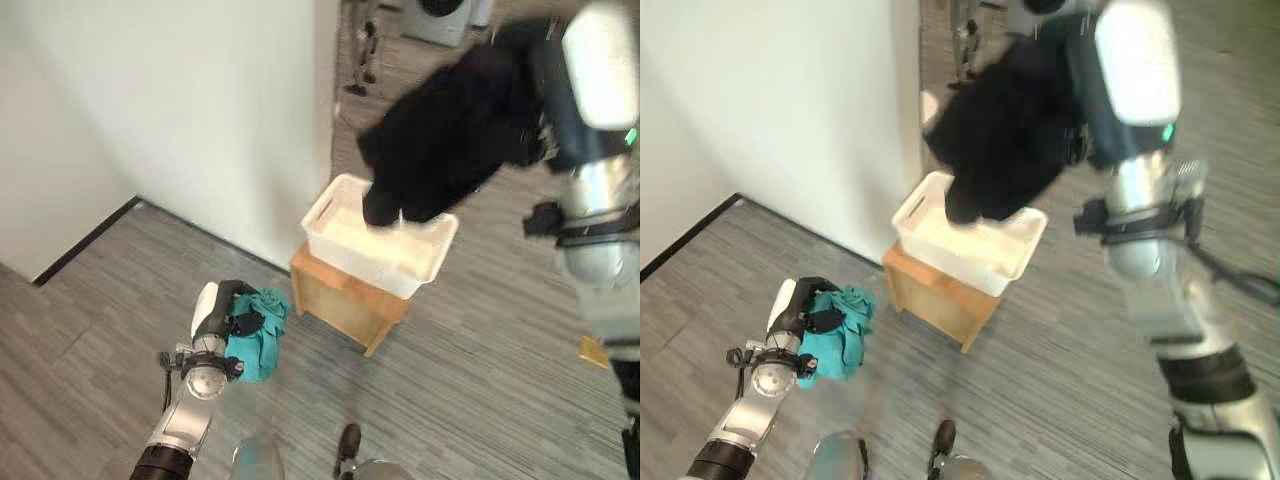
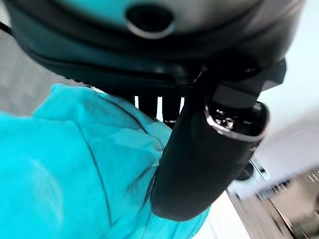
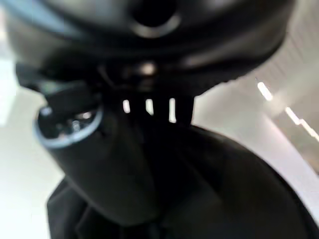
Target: Pick up bed clothes into laundry basket.
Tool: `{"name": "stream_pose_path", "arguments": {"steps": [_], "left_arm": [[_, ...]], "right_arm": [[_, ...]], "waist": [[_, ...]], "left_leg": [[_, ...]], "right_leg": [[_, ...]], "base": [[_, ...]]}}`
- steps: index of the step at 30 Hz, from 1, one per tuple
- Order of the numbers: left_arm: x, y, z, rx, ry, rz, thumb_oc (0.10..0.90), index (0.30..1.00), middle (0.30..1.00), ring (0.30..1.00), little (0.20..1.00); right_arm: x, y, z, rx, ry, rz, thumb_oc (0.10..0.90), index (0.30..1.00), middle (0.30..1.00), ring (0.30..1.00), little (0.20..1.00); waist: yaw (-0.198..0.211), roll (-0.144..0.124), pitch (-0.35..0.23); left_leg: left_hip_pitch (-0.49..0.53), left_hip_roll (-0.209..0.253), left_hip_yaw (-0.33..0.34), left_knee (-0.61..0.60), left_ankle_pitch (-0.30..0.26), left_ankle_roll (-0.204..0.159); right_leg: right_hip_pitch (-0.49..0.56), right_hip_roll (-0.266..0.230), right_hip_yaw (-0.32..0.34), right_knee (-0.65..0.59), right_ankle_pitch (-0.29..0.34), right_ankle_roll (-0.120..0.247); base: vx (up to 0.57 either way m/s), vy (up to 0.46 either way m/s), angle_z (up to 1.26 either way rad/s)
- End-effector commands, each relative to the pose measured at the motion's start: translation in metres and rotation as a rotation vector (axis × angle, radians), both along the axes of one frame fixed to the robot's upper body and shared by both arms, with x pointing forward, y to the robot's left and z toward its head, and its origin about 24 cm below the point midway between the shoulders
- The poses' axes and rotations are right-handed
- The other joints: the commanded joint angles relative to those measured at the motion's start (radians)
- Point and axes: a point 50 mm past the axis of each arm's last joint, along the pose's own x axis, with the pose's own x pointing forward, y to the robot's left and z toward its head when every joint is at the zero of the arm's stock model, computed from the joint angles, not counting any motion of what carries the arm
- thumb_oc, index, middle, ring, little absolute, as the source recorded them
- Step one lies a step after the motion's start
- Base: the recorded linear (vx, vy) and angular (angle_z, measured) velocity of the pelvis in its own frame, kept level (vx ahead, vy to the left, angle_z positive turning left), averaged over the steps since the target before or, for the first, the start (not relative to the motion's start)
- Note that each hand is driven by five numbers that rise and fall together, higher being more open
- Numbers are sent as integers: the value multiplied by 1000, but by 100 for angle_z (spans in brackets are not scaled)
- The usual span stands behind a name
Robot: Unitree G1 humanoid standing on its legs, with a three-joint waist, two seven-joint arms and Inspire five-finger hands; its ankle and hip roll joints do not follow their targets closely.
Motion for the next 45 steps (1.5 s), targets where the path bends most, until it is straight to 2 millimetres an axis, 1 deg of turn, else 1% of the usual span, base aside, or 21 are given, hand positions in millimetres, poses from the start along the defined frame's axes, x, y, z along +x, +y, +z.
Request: {"name": "stream_pose_path", "arguments": {"steps": [1,3,5,8,9,12,13,17,18,19,21,22,24,29,30,33,34,35,39,42,45], "left_arm": [[10,-14,38,-15,-229,-91,400,300,300,300,300],[9,-17,34,-19,-214,-104,400,300,300,300,300],[10,-18,35,-24,-216,-106,400,300,300,300,300],[20,-24,43,-35,-246,-124,400,300,300,300,300],[20,-27,40,-39,-227,-135,400,300,300,300,300],[20,-28,40,-37,-223,-137,400,300,300,300,300],[19,-31,37,-28,-205,-158,400,300,300,300,300],[18,-32,34,-29,-193,-168,400,300,300,300,300],[17,-30,33,-31,-185,-156,400,300,300,300,300],[17,-30,33,-30,-185,-157,400,300,300,300,300],[15,-27,30,-36,-172,-139,400,300,300,300,300],[15,-27,30,-34,-171,-139,400,300,300,300,300],[13,-27,29,-37,-165,-141,400,300,300,300,300],[11,-28,27,-28,-157,-153,400,300,300,300,300],[13,-30,28,-23,-156,-165,400,300,300,300,300],[16,-31,30,-19,-161,-173,400,300,300,300,300],[18,-32,31,-17,-164,-181,400,300,300,300,300],[19,-32,32,-20,-168,-178,400,300,300,300,300],[23,-35,32,-33,-171,-183,400,300,300,300,300],[24,-38,31,-41,-167,-186,400,300,300,300,300],[22,-40,24,-49,-142,-185,400,300,300,300,300]], "right_arm": [[-7,-3,25,-32,-92,-9,400,300,300,300,300],[-1,-13,26,-4,-71,-55,400,300,300,300,300],[1,-14,28,-4,-71,-69,400,300,300,300,300],[8,-15,33,-44,-43,-114,400,300,300,300,300],[19,-24,22,-53,32,-178,400,300,300,300,300],[23,-27,17,-66,63,-203,400,300,300,300,300],[30,-34,2,-76,135,-248,400,300,300,300,300],[32,-40,-13,-67,187,-269,400,300,300,300,300],[32,-37,-23,-41,209,-239,400,300,300,300,300],[32,-37,-23,-40,209,-240,400,300,300,300,300],[29,-20,-46,7,247,-136,400,300,300,300,300],[28,-20,-47,8,248,-136,400,300,300,300,300],[27,-10,-62,15,283,-88,400,300,300,300,300],[28,-5,-81,11,339,-87,400,300,300,300,300],[36,-7,-84,6,363,-123,400,300,300,300,300],[50,-13,-81,-18,377,-195,400,300,300,300,300],[60,-19,-71,-40,363,-265,400,300,300,300,300],[62,-17,-70,-42,359,-264,400,300,300,300,300],[80,-32,-34,-63,301,-408,400,300,300,300,300],[81,-34,-26,-59,279,-434,400,300,300,300,300],[81,-32,-29,-46,272,-428,400,300,300,300,300]], "waist": [[-1,44,-194],[-14,51,-211],[-12,52,-204],[9,36,-175],[0,49,-187],[-2,50,-195],[-7,45,-211],[-8,42,-213],[-7,44,-206],[-7,43,-207],[-1,45,-193],[0,43,-195],[7,43,-188],[20,31,-171],[29,26,-156],[40,26,-142],[52,26,-123],[51,28,-123],[65,40,-82],[65,48,-68],[65,55,-58]], "left_leg": [[130,-3,-1,-234,131,12],[157,-5,14,-246,124,12],[150,-13,-7,-225,115,17],[56,-50,-109,-189,126,6],[81,-38,-97,-297,142,13],[102,-35,-87,-337,161,13],[124,-36,-66,-368,166,10],[126,-38,-53,-368,157,12],[123,-41,-45,-368,153,16],[123,-42,-45,-368,153,16],[115,-45,-36,-368,147,22],[115,-45,-36,-368,147,22],[113,-45,-35,-368,147,21],[92,-46,-48,-368,152,21],[75,-45,-53,-368,157,23],[56,-44,-49,-368,163,24],[34,-41,-44,-368,169,23],[32,-40,-42,-368,169,24],[-23,-36,-33,-368,190,18],[-35,-39,-35,-368,194,17],[-45,-43,-37,-368,195,19]], "right_leg": [[50,-99,-105,3,-147,195],[58,-99,-100,3,-155,192],[56,-101,-90,3,-155,189],[51,-110,-78,3,-157,192],[51,-101,-86,3,-162,201],[52,-99,-89,3,-161,202],[56,-103,-99,3,-160,208],[53,-116,-108,3,-157,218],[45,-126,-111,3,-150,226],[45,-126,-110,3,-150,226],[39,-138,-112,3,-145,233],[39,-139,-112,3,-145,233],[38,-143,-117,3,-144,235],[21,-143,-123,3,-140,236],[2,-141,-125,3,-135,235],[-20,-142,-124,3,-128,237],[-42,-147,-127,3,-119,241],[-46,-147,-125,3,-118,241],[-99,-155,-127,3,-100,244],[-109,-160,-130,3,-97,245],[-115,-168,-132,3,-93,248]], "base": [[253,108,-75],[168,38,-23],[56,21,8],[33,36,1],[107,101,8],[107,61,18],[147,61,15],[102,69,16],[30,45,-2],[38,67,-7],[22,43,-8],[18,25,-7],[0,0,0],[-13,-22,5],[-52,-42,12],[-65,-23,7],[-59,3,-6],[-109,9,-10],[-89,22,-11],[-30,32,2],[0,0,0]]}}
